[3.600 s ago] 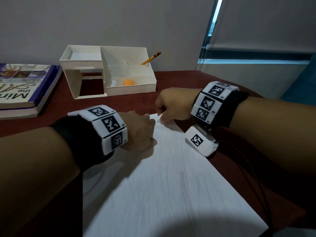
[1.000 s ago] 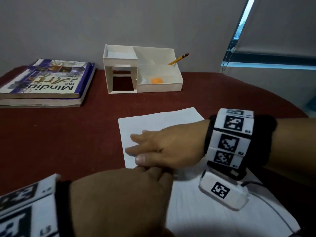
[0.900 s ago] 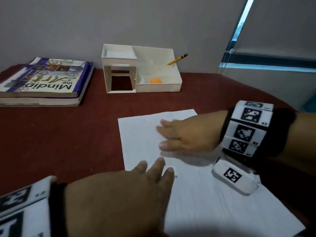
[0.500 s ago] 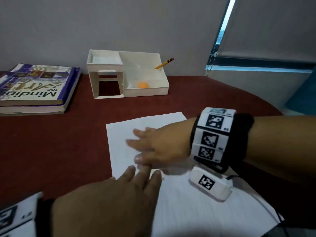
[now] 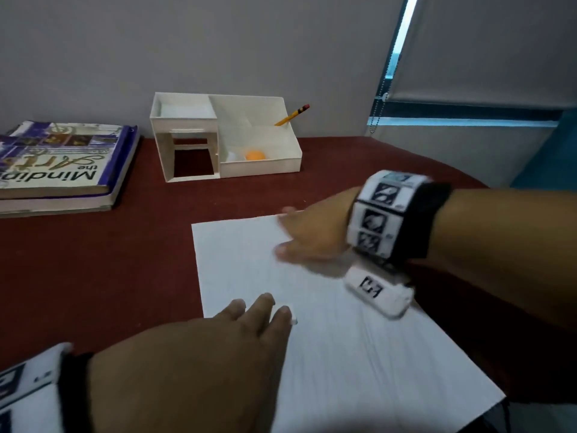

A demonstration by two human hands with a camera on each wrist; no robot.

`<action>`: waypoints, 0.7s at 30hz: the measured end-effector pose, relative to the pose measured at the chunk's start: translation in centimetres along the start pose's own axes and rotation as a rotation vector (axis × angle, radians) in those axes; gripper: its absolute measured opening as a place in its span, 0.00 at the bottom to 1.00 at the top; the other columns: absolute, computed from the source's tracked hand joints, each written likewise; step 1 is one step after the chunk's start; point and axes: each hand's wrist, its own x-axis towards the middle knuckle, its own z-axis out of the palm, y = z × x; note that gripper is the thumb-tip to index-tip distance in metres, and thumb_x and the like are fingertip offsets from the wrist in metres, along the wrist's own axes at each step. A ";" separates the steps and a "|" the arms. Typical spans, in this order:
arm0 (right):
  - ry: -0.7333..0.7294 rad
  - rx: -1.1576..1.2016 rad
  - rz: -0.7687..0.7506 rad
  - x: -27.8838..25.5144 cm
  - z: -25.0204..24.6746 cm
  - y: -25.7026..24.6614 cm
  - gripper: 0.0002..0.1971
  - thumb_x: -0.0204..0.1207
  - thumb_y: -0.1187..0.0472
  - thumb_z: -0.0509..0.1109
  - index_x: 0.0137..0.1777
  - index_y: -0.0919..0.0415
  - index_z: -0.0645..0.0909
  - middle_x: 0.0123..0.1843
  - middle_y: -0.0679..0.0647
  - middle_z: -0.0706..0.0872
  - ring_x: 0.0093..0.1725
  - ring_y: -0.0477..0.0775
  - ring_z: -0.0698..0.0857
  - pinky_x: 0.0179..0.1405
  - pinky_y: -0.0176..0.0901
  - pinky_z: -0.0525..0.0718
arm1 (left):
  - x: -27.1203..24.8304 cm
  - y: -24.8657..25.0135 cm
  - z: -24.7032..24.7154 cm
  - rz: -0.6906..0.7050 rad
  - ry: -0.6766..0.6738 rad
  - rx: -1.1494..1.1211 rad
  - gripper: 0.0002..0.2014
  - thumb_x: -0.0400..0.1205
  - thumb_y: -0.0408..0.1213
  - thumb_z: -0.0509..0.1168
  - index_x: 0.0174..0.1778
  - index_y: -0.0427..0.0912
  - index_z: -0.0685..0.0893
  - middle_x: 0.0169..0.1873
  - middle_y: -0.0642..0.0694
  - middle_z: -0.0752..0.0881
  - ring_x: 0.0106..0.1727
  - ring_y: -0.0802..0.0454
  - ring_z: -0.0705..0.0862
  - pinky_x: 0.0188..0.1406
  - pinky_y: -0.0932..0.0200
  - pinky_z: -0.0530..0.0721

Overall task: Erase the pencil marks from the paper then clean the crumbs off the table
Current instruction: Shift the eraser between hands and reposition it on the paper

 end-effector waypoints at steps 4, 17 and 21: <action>0.022 -0.188 0.272 -1.0 -0.4 3.5 0.38 0.85 0.32 0.46 0.64 0.62 0.86 0.68 0.58 0.85 0.69 0.61 0.82 0.60 0.50 0.77 | 0.0 -0.3 0.2 0.052 0.078 0.033 0.23 0.66 0.37 0.49 0.57 0.40 0.73 0.44 0.38 0.92 0.29 0.45 0.90 0.07 0.57 0.78; 0.036 -0.095 0.305 -3.2 2.4 2.5 0.41 0.86 0.34 0.43 0.88 0.64 0.53 0.89 0.64 0.49 0.87 0.65 0.55 0.84 0.62 0.56 | 0.2 -0.7 0.5 0.108 0.120 0.022 0.24 0.65 0.42 0.50 0.56 0.40 0.74 0.48 0.42 0.87 0.26 0.49 0.89 0.07 0.61 0.78; 0.146 0.083 -0.129 -3.5 2.8 -1.5 0.30 0.90 0.43 0.50 0.89 0.50 0.50 0.90 0.59 0.46 0.87 0.66 0.50 0.83 0.67 0.56 | 0.5 -0.9 0.9 0.152 0.225 0.058 0.20 0.71 0.42 0.51 0.56 0.41 0.74 0.53 0.46 0.74 0.27 0.49 0.89 0.08 0.60 0.78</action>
